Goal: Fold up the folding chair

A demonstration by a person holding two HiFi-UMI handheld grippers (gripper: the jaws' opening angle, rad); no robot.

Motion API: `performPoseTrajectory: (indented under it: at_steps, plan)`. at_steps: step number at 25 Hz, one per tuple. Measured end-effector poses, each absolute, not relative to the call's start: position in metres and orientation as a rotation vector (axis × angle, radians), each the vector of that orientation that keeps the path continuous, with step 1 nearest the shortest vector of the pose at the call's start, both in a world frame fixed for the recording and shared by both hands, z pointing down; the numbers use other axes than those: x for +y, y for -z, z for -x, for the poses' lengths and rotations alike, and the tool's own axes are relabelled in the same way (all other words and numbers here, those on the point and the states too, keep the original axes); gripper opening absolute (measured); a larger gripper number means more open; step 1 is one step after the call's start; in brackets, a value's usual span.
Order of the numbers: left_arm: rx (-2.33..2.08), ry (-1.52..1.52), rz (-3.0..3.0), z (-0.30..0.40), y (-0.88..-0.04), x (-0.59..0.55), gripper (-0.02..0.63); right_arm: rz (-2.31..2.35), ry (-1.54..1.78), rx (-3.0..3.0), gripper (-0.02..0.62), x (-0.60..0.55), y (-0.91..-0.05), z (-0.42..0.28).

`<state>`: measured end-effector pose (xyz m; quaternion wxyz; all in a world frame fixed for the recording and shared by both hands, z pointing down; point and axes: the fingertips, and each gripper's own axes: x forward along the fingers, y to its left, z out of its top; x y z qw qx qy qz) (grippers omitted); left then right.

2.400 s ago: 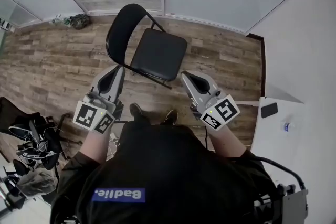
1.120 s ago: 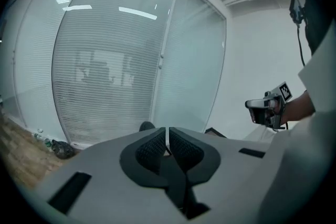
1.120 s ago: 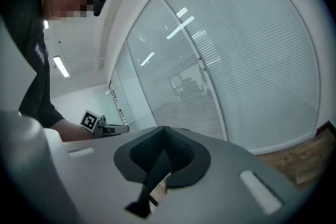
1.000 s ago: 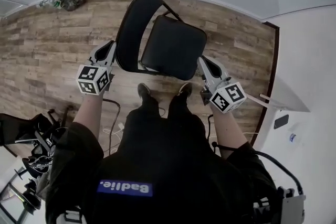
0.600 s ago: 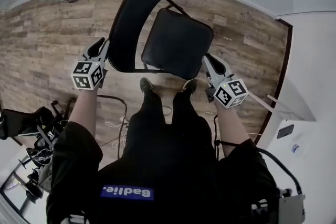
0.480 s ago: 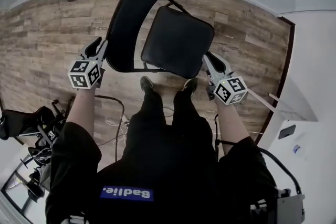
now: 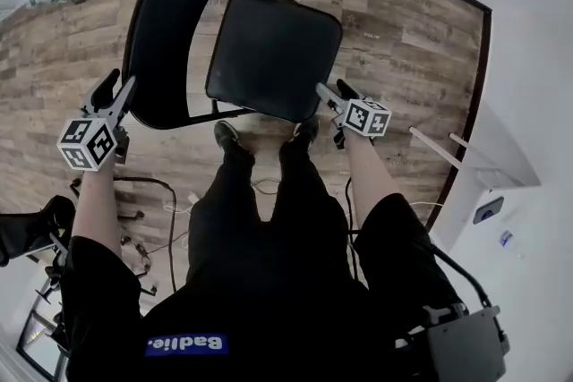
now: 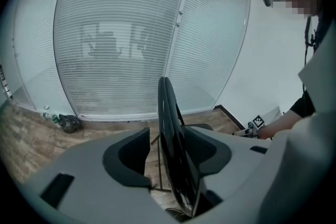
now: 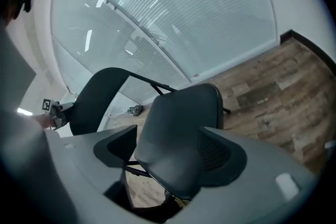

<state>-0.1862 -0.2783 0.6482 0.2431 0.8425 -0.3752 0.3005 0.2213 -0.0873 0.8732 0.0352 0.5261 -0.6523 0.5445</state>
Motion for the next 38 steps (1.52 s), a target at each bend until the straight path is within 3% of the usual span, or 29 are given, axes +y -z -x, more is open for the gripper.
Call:
performPoseTrajectory:
  at_steps: [4, 10, 23, 27, 29, 38]
  plan:
    - [-0.957, -0.823, -2.319, 0.174, -0.656, -0.277, 0.191, -1.634, -1.813, -1.888, 0.388, -0.071, -0.939, -0.229]
    - [-0.896, -0.814, -2.315, 0.162, -0.669, -0.274, 0.196, -1.65, -1.899, -1.858, 0.423, -0.067, -1.005, -0.249]
    - [-0.847, -0.809, -2.284, 0.152, -0.698, -0.263, 0.195, -1.445, -2.08, -2.009, 0.425, -0.081, -1.071, -0.221]
    - [-0.88, -0.786, -2.275, 0.154, -0.698, -0.265, 0.156, -1.362, -2.121, -2.063, 0.423, -0.085, -1.072, -0.21]
    - [-0.893, -0.782, -2.273, 0.155, -0.698, -0.264, 0.153, -1.369, -2.156, -2.056, 0.388, -0.085, -1.07, -0.207]
    - [-0.935, -0.735, -2.283, 0.156, -0.681, -0.266, 0.135, -1.455, -2.173, -2.034, 0.373, -0.093, -1.05, -0.199]
